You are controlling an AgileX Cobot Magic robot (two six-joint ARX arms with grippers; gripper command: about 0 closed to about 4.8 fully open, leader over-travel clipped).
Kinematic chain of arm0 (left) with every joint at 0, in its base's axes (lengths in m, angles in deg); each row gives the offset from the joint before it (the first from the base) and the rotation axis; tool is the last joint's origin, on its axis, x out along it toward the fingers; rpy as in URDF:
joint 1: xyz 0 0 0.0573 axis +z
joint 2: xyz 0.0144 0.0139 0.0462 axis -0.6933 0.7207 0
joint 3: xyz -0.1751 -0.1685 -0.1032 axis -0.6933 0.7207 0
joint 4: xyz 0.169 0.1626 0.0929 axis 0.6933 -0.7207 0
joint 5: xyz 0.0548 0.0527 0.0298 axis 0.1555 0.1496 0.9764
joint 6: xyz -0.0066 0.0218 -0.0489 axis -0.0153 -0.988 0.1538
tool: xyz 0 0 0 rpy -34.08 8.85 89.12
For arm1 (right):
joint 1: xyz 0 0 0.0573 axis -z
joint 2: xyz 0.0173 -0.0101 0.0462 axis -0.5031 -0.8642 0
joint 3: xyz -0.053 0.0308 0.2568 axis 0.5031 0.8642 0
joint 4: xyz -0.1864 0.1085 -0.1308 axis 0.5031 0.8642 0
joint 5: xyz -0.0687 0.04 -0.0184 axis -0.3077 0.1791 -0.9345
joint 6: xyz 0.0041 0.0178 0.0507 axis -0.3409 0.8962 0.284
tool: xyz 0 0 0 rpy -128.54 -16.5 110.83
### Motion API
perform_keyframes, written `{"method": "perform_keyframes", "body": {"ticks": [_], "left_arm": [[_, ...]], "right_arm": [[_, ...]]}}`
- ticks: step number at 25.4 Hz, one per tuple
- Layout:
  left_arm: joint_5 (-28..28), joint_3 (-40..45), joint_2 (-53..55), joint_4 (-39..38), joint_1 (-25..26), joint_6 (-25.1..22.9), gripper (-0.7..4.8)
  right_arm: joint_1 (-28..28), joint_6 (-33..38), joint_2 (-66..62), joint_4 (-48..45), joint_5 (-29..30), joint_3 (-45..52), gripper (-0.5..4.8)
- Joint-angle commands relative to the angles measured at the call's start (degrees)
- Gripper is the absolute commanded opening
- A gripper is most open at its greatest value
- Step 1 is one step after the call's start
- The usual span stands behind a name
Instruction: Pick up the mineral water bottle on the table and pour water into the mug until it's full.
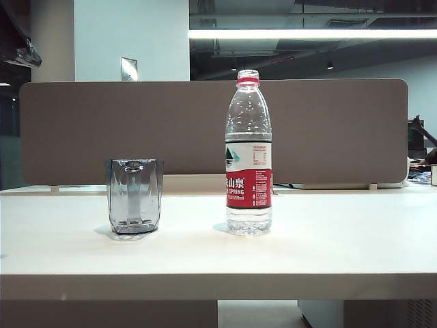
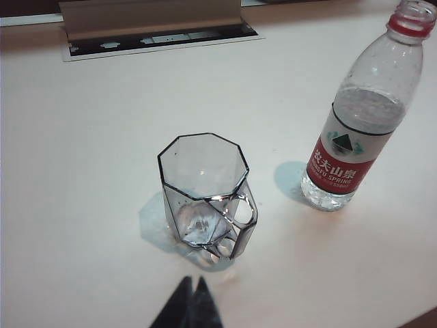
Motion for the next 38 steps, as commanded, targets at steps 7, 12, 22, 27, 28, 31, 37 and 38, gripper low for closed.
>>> {"method": "perform_keyframes", "body": {"ticks": [7, 12, 22, 27, 28, 31, 37, 38], "left_arm": [[0.0, -2.0, 0.1, -1.9, 0.0, -0.2, -0.02], [0.0, -3.6, 0.1, -1.9, 0.1, -0.2, -0.02], [0.0, -3.5, 0.1, -1.9, 0.1, -0.2, -0.02], [0.1, -3.5, 0.1, -1.9, 0.1, -0.5, -0.02], [0.2, -3.5, 0.1, -1.9, 0.1, -0.1, -0.02], [-4.2, -3.5, -0.1, -5.8, 0.1, -0.2, -0.02], [-15.5, -3.5, -0.1, -10.9, 0.1, -0.2, -0.02], [-15.4, -3.5, -0.1, -10.8, 0.1, -0.3, -0.02]], "right_arm": [[-0.1, -18.2, -14.9, 22.1, -3.3, -15.9, 1.23], [-0.9, -18.8, -24.0, 18.4, -2.8, -16.1, 1.31], [-16.9, -19.7, -32.0, 13.6, -12.2, -16.1, 1.41], [-23.7, -19.6, -32.0, 7.9, -13.3, -16.0, 1.46], [-24.7, -19.7, -32.0, 6.8, -13.3, -16.0, 1.46], [-26.3, -19.6, -32.1, 5.3, -16.4, -16.0, 1.45], [-26.2, -17.7, -32.8, 4.5, -18.4, -15.1, 1.48], [-26.2, -17.7, -32.9, 3.6, -18.3, -14.5, 1.48]]}}
